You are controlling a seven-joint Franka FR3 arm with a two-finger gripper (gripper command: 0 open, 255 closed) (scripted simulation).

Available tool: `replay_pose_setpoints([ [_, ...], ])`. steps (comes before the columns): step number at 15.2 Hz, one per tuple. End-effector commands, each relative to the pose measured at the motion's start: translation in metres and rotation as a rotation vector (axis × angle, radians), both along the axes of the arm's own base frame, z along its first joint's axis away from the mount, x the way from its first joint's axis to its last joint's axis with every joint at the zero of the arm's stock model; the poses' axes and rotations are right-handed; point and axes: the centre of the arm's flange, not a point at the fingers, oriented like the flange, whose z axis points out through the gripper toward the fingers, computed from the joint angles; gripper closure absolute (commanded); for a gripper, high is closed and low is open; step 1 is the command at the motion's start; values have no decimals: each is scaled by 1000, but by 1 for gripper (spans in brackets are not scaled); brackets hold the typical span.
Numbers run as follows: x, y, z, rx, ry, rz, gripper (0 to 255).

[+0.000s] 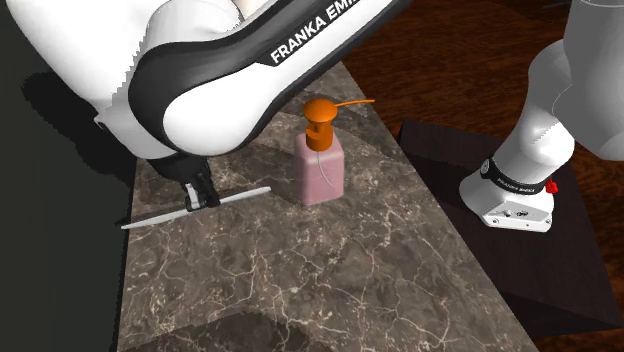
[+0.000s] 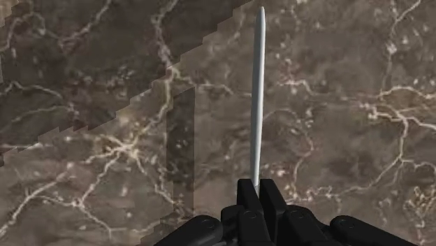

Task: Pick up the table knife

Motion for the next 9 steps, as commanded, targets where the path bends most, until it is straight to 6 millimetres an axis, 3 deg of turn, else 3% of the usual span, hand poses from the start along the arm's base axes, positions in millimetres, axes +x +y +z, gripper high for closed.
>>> replay_pose_setpoints([
  [1,0,0,10,0,0,0,255],
  [7,0,0,42,0,0,0,255],
  [9,0,0,43,0,0,0,255],
])
